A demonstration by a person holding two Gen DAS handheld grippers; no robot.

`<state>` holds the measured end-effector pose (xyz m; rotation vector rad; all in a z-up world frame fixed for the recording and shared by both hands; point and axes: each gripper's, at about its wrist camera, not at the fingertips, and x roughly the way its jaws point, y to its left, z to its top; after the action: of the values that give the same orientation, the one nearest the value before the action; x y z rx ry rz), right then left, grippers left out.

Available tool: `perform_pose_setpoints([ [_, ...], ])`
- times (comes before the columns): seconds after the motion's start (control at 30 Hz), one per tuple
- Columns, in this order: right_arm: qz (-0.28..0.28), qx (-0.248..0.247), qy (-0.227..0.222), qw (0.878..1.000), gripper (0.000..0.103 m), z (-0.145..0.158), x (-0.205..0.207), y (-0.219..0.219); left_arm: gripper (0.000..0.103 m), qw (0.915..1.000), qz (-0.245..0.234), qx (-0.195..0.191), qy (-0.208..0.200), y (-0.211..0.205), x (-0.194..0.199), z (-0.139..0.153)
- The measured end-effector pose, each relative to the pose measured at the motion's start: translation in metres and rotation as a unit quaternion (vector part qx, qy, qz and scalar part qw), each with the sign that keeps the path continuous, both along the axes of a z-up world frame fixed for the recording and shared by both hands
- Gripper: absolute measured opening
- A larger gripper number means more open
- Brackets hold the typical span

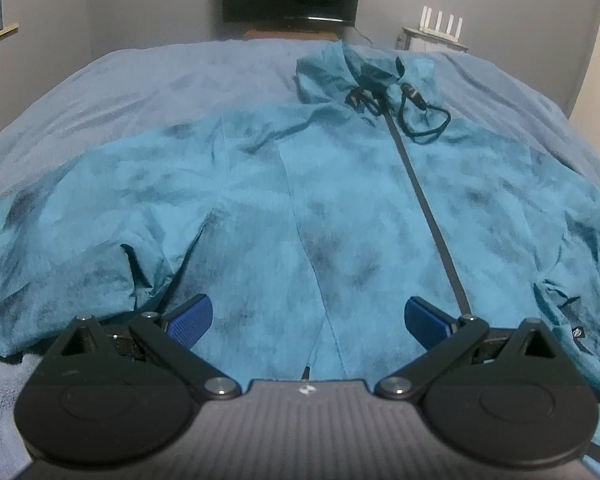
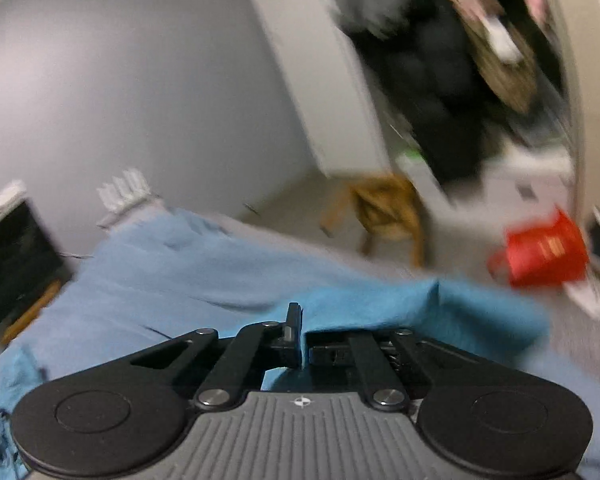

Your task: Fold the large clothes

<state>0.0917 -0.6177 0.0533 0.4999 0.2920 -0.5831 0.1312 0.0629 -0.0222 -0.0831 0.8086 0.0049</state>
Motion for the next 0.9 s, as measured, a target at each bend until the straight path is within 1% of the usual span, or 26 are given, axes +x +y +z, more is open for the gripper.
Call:
perform_pose_setpoints([
  [0.1,0.056,-0.07,-0.047,0.995,0.004,0.044,0.006,0.044,0.103,0.9999,0.003,-0.004,-0.01,0.003,-0.003,0.003],
  [0.2,0.113,-0.13,-0.083,0.981,0.003,0.085,0.016,0.091,0.103,0.9998,0.006,-0.007,-0.018,0.005,-0.005,0.006],
  [0.27,0.155,-0.161,-0.106,0.969,0.003,0.107,0.023,0.127,0.103,0.9997,0.007,-0.011,-0.022,0.007,-0.006,0.008],
  [0.33,0.194,-0.178,-0.12,0.957,0.003,0.122,0.031,0.159,0.103,0.9995,0.009,-0.015,-0.028,0.01,-0.007,0.01],
  [0.37,0.22,-0.188,-0.124,0.949,0.003,0.129,0.036,0.18,0.103,0.9993,0.011,-0.018,-0.03,0.011,-0.008,0.011],
  [0.47,0.281,-0.218,-0.13,0.925,0.003,0.136,0.046,0.237,0.103,0.9988,0.019,-0.026,-0.037,0.018,-0.008,0.014],
  [0.57,0.335,-0.236,-0.124,0.904,0.003,0.127,0.055,0.291,0.103,0.9982,0.027,-0.038,-0.039,0.024,-0.008,0.015],
  [0.67,0.38,-0.239,-0.103,0.888,0.003,0.102,0.062,0.335,0.103,0.9975,0.033,-0.048,-0.039,0.03,-0.006,0.015],
  [0.73,0.401,-0.233,-0.083,0.882,0.003,0.079,0.068,0.358,0.103,0.9973,0.033,-0.054,-0.038,0.033,-0.006,0.014],
  [0.77,0.413,-0.229,-0.066,0.879,0.003,0.064,0.07,0.376,0.103,0.9972,0.033,-0.056,-0.037,0.034,-0.006,0.014],
  [0.83,0.426,-0.225,-0.034,0.876,0.003,0.036,0.078,0.398,0.103,0.9971,0.031,-0.058,-0.037,0.035,-0.006,0.014],
  [0.9,0.441,-0.221,0.009,0.87,0.004,0.001,0.086,0.413,0.103,0.997,0.03,-0.061,-0.038,0.037,-0.006,0.014],
])
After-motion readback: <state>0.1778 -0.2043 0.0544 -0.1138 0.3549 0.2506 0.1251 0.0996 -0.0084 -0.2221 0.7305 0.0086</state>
